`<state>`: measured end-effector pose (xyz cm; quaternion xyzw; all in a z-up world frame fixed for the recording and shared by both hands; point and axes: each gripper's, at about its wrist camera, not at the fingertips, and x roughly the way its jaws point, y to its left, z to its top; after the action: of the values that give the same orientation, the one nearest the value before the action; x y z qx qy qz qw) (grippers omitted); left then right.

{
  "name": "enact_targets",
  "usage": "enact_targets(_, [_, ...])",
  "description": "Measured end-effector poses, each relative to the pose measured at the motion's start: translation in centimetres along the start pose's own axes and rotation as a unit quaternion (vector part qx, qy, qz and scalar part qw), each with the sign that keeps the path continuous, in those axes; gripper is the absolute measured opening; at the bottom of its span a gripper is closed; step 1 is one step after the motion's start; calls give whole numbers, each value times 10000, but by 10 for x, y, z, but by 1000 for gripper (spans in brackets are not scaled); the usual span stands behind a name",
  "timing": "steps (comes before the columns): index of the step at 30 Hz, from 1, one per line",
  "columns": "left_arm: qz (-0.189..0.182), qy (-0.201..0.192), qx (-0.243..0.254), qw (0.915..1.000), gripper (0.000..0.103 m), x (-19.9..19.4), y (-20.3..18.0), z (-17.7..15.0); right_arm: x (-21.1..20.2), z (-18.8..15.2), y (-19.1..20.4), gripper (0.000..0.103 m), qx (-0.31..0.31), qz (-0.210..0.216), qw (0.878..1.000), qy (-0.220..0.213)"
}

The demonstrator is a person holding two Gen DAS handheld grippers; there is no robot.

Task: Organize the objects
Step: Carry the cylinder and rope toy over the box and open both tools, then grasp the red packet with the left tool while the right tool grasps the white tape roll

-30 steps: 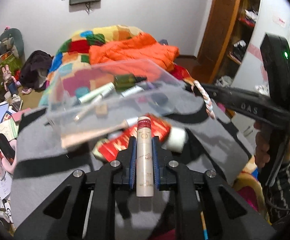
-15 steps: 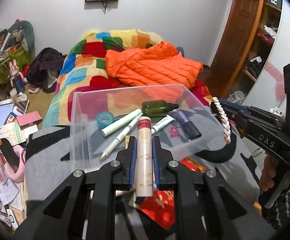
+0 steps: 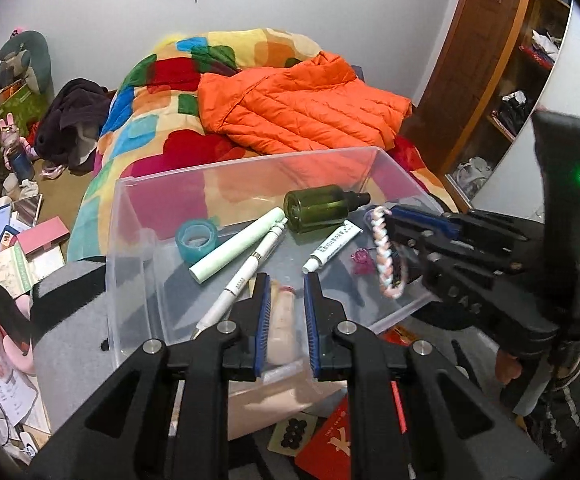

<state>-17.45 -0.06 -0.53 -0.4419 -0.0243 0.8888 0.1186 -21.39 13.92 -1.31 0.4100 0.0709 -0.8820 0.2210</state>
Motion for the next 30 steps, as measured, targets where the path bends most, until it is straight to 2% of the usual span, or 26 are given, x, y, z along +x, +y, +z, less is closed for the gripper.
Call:
enact_targets(4, [-24,-83,44,10000,15,-11,-4,-1,-5,-4,3,13,-142,11,9999,33])
enact_targets(6, [-44,-136,75,9999,16,-18,-7,-1,-9,-5,4,25,-188,44,9998,52])
enact_targets(9, [-76,-218,130,9996,27,-30,-13,-5,-19,-7,4,42,-214,28,9998,-38])
enact_targets(14, [-70,-296,226,9993,33,-47,-21,-17,-42,-14,1,43,-236,69,9995,-179])
enact_targets(19, [-74,-341,338,9988,51,-59,-30,-37,-69,-32,-1,55,-228,298,9988,-312])
enact_targets(24, [-50,-255,497,9984,54,-62,-40,-59,-81,-60,1,57,-275,645,9974,-169])
enact_targets(30, [-47,-56,476,9988,56,-58,-41,-73,-63,-94,10,59,-379,946,9945,258])
